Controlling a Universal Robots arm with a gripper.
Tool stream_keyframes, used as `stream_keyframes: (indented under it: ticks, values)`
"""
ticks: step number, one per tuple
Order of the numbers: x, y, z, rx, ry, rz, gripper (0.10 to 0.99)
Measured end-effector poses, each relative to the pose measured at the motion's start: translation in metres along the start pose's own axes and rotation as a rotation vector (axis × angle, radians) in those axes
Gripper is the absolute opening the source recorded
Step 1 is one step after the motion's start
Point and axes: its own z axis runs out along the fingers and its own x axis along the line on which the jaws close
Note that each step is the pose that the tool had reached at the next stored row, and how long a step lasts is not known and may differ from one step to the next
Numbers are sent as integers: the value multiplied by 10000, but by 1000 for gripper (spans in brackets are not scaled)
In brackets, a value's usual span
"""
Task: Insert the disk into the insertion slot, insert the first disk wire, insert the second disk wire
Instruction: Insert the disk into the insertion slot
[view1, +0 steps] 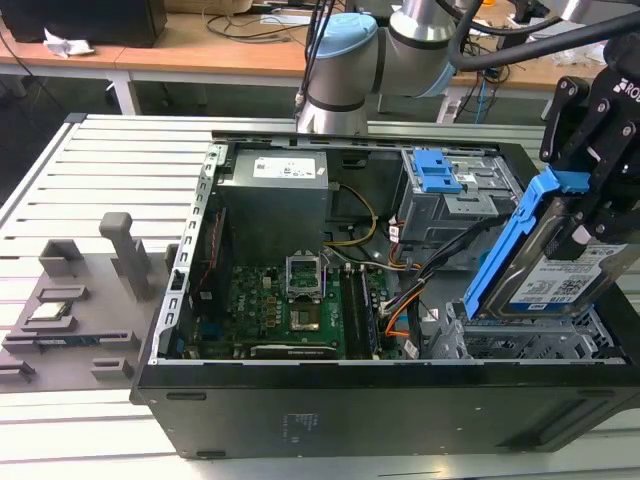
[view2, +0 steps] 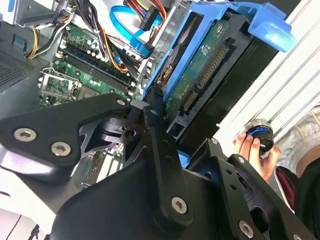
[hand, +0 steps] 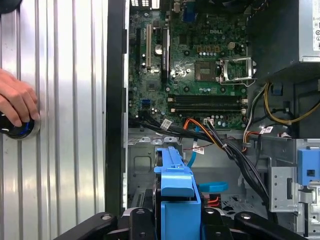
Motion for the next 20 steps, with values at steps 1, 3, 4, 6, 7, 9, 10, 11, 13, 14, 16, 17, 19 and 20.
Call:
stream_keyframes:
  ticks: [1, 3, 4, 6, 7, 9, 10, 11, 13, 14, 16, 17, 19, 20]
  values:
    - [-4, 1, 7, 0, -1, 2, 361]
    - [-23, 5, 27, 0, -3, 3, 361]
    - [-29, 6, 34, 0, -3, 2, 361]
    - [-33, 10, 54, 0, -5, 3, 361]
    - [-35, 16, 70, 0, -4, 4, 361]
    - [-36, 21, 90, 0, -2, 2, 361]
    - [-36, 22, 104, 0, 0, 0, 361]
    - [-36, 23, 115, 1, -1, 1, 361]
    - [-36, 24, 143, 0, -3, 2, 361]
    - [-36, 23, 159, 0, -3, 2, 361]
    - [-36, 21, 227, 0, -3, 2, 361]
    - [-36, 20, 245, -1, -2, 2, 361]
    - [-37, 18, 288, 0, -4, 2, 361]
    - [-37, 17, 328, 0, -3, 2, 361]
